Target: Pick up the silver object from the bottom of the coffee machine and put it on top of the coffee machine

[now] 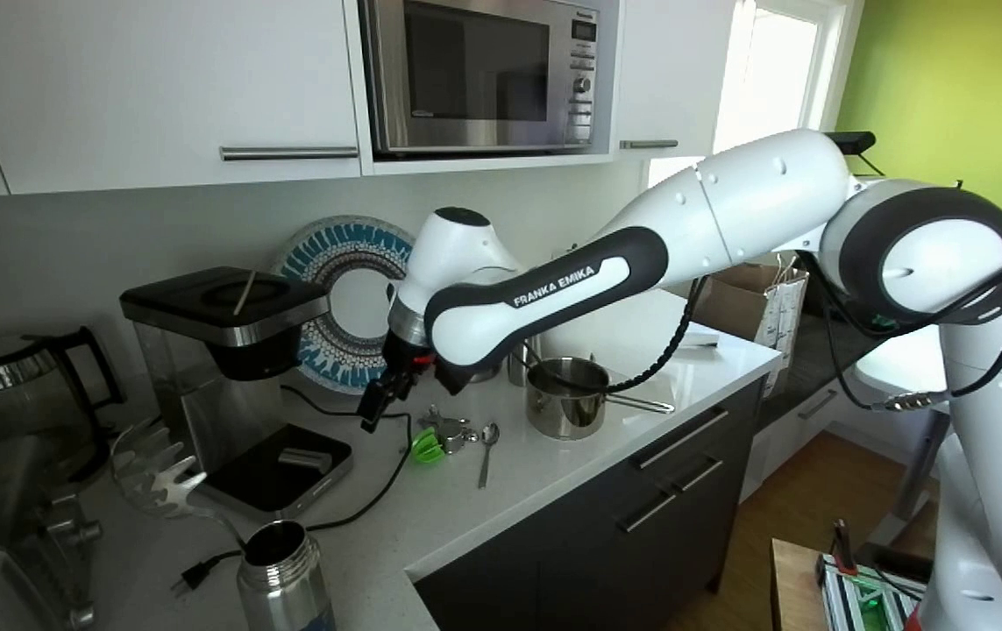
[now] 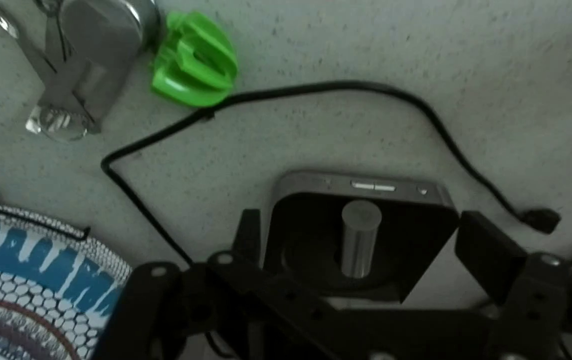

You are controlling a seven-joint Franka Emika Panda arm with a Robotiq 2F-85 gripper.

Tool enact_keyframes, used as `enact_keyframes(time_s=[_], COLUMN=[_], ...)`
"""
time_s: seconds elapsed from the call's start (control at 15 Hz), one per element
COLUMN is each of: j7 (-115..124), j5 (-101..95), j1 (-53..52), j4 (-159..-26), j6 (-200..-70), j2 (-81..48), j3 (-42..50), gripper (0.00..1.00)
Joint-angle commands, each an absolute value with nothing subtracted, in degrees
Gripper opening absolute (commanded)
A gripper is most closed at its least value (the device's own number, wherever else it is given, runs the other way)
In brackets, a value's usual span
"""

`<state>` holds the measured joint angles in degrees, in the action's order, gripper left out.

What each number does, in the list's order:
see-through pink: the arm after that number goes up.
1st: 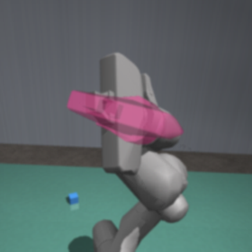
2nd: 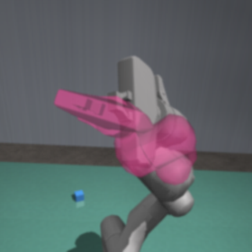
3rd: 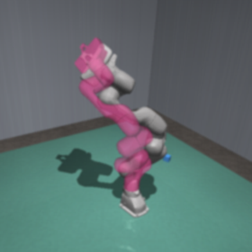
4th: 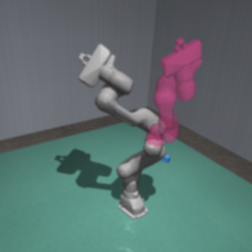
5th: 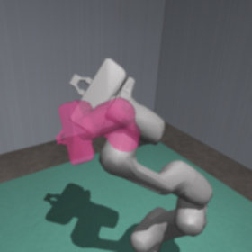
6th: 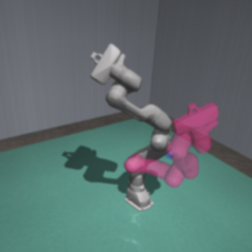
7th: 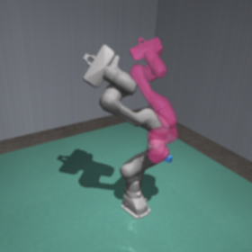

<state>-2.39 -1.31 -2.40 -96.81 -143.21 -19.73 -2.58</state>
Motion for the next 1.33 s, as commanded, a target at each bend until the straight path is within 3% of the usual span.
enact_keyframes(time_s=[0.0, 0.2, 0.27, 0.6, 1.07, 1.27], j7=[5.2, -0.8, 2.5, 0.5, 1.0, 1.2], j5=[-8.0, 1.1, -3.2, 0.0, -4.7, -6.3], j1=[-5.6, -1.3, -4.0, -2.6, -5.6, -6.8], j4=[-94.6, -91.8, -94.6, -92.5, -89.6, -87.3], j6=[-154.6, -152.4, -153.6, -153.6, -163.2, -168.9], j2=[-26.1, -30.0, -27.3, -29.7, -35.6, -38.9], j3=[0.8, -4.9, -1.3, -3.5, -0.5, 1.0], gripper=[1.00, 1.00, 1.00, 1.00, 1.00, 0.93])
